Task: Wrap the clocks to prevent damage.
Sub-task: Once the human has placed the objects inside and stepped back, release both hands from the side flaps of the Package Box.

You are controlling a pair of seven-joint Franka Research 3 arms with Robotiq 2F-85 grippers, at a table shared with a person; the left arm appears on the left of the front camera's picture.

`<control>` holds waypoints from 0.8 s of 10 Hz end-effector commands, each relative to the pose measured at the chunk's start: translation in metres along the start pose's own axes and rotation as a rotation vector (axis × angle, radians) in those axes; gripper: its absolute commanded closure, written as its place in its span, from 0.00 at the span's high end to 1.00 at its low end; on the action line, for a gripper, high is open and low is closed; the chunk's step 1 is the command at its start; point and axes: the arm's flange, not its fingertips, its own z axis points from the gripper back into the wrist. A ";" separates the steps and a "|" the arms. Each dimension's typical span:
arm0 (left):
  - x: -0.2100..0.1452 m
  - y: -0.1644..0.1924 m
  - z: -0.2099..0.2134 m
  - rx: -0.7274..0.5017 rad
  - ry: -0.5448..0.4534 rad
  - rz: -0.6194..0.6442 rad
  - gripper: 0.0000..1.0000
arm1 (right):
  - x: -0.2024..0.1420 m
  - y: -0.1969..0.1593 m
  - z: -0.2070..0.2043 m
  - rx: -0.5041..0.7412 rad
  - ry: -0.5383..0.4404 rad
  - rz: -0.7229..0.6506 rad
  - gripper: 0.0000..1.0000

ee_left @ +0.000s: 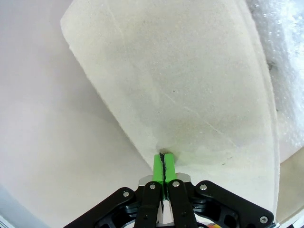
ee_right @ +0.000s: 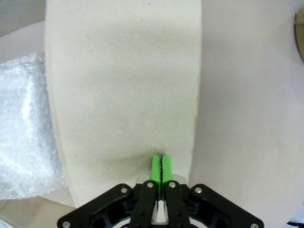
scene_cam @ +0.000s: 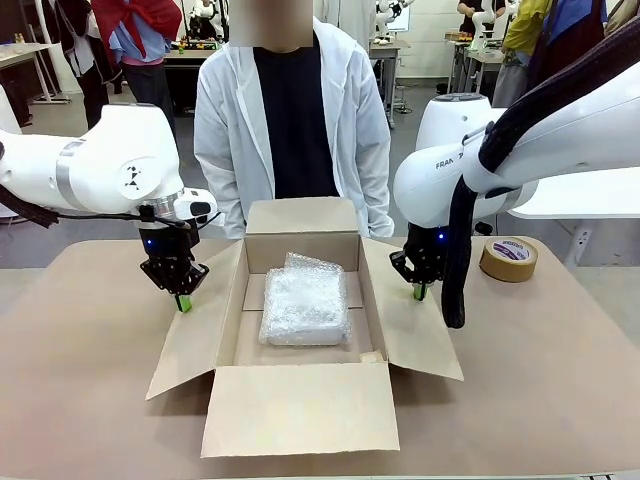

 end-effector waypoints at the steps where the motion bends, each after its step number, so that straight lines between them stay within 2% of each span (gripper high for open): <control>1: -0.023 0.009 0.044 -0.045 -0.031 -0.162 0.00 | -0.014 -0.014 0.045 0.047 -0.039 0.104 0.01; 3: -0.050 0.010 0.107 -0.080 -0.083 -0.386 0.00 | -0.036 -0.029 0.106 0.031 -0.013 0.323 0.01; 5: -0.070 0.012 0.148 -0.085 -0.084 -0.576 0.00 | -0.058 -0.049 0.154 -0.041 0.037 0.537 0.01; 6: -0.078 0.015 0.165 -0.059 -0.092 -0.649 0.00 | -0.069 -0.061 0.174 -0.039 0.021 0.557 0.01; 7: -0.083 0.015 0.174 -0.056 -0.110 -0.668 0.00 | -0.077 -0.071 0.183 -0.047 0.014 0.575 0.01; 8: -0.085 0.014 0.178 -0.058 -0.137 -0.651 0.00 | -0.077 -0.079 0.186 -0.040 0.004 0.522 0.01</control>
